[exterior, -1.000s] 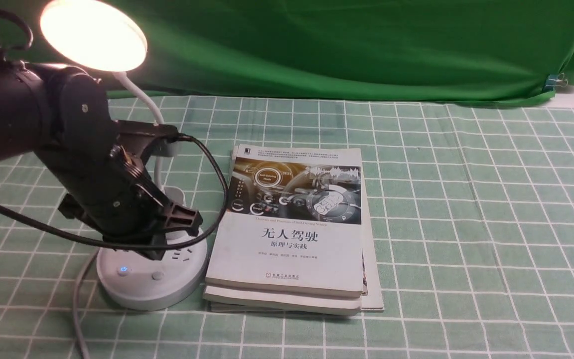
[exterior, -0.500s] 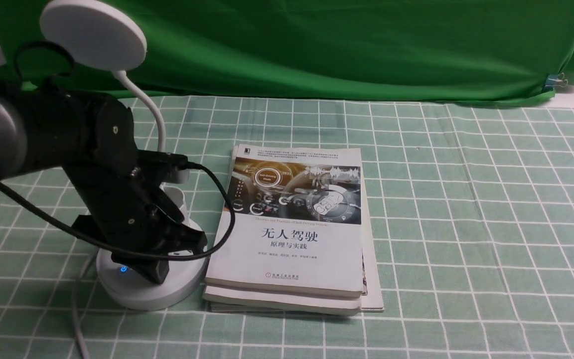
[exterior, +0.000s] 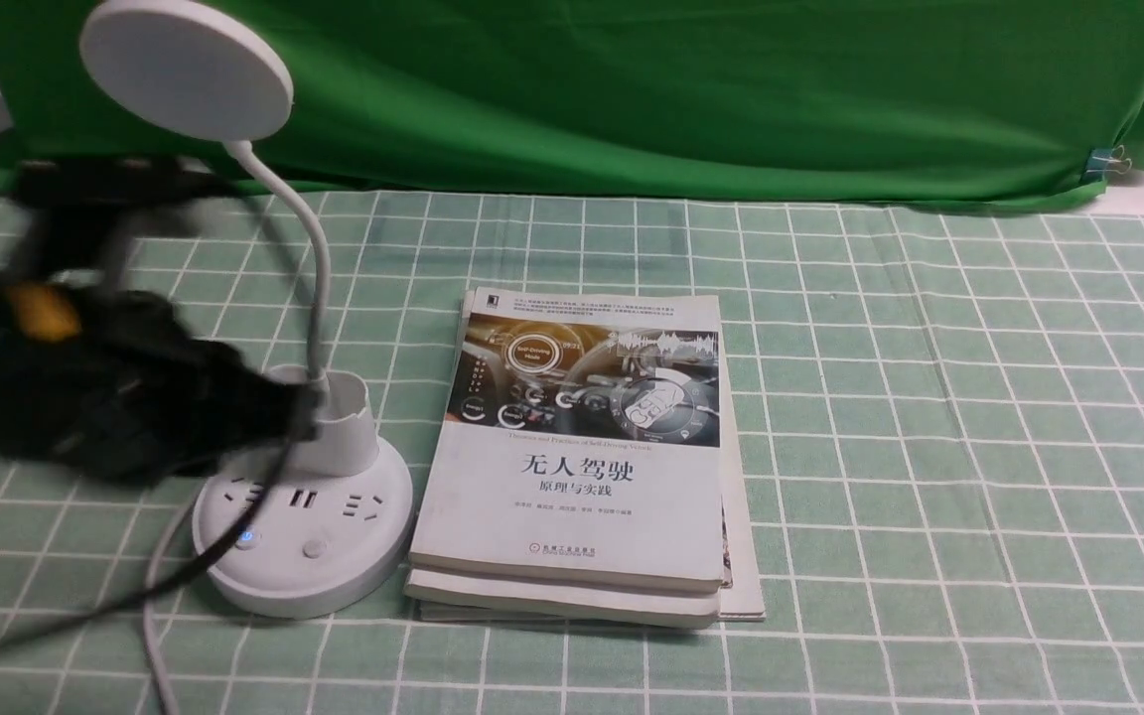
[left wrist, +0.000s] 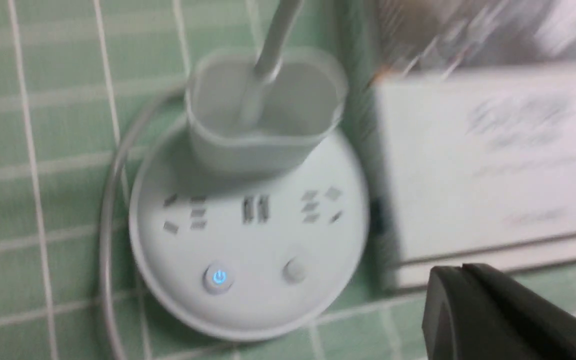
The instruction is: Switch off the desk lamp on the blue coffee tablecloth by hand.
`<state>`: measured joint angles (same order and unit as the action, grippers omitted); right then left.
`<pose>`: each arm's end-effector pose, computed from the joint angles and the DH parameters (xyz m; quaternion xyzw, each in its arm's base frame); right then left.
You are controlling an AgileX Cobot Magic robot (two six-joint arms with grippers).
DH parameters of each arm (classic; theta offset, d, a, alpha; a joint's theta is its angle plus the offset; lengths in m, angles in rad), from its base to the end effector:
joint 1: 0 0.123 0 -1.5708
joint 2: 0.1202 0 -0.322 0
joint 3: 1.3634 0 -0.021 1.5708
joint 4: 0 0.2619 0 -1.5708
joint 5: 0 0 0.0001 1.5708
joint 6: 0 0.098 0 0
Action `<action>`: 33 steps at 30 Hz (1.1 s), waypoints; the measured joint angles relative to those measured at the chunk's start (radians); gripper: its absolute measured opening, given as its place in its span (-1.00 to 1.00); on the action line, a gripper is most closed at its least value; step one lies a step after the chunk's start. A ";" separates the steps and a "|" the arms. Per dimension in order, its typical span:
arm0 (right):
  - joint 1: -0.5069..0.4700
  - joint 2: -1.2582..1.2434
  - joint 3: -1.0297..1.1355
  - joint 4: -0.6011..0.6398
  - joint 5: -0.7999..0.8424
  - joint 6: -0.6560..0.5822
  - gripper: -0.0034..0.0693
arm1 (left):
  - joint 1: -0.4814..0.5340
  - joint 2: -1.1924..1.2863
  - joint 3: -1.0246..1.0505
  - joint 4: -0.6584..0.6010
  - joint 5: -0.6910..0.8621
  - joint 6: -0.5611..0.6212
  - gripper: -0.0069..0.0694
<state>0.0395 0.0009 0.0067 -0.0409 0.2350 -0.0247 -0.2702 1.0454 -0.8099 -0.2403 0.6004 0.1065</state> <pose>0.0366 0.0005 0.1884 -0.0364 0.7589 -0.0117 0.6501 0.1961 -0.0680 0.3358 0.1079 0.9059 -0.1337 0.3871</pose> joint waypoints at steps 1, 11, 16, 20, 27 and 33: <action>0.000 0.000 0.000 0.000 0.000 0.000 -0.24 | 0.000 -0.058 0.037 -0.008 -0.040 0.002 -0.82; 0.000 0.000 0.000 0.000 0.000 0.000 -0.24 | 0.000 -0.578 0.426 -0.027 -0.267 0.009 -0.82; 0.000 0.000 0.000 0.000 0.000 0.000 -0.24 | 0.000 -0.677 0.520 -0.026 -0.277 0.010 -0.82; 0.000 0.000 0.000 0.000 0.000 0.000 -0.24 | 0.000 -0.689 0.550 -0.014 -0.279 0.010 -0.82; 0.000 0.000 0.000 0.000 0.000 0.000 -0.24 | 0.000 -0.691 0.565 0.000 -0.273 0.010 -0.82; 0.000 0.000 0.000 0.000 0.000 0.000 -0.24 | 0.000 -0.691 0.565 0.012 -0.272 0.010 -0.82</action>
<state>0.0395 0.0009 0.0067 -0.0409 0.2350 -0.0247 -0.2702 0.3546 -0.2449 -0.2286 0.3289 0.1164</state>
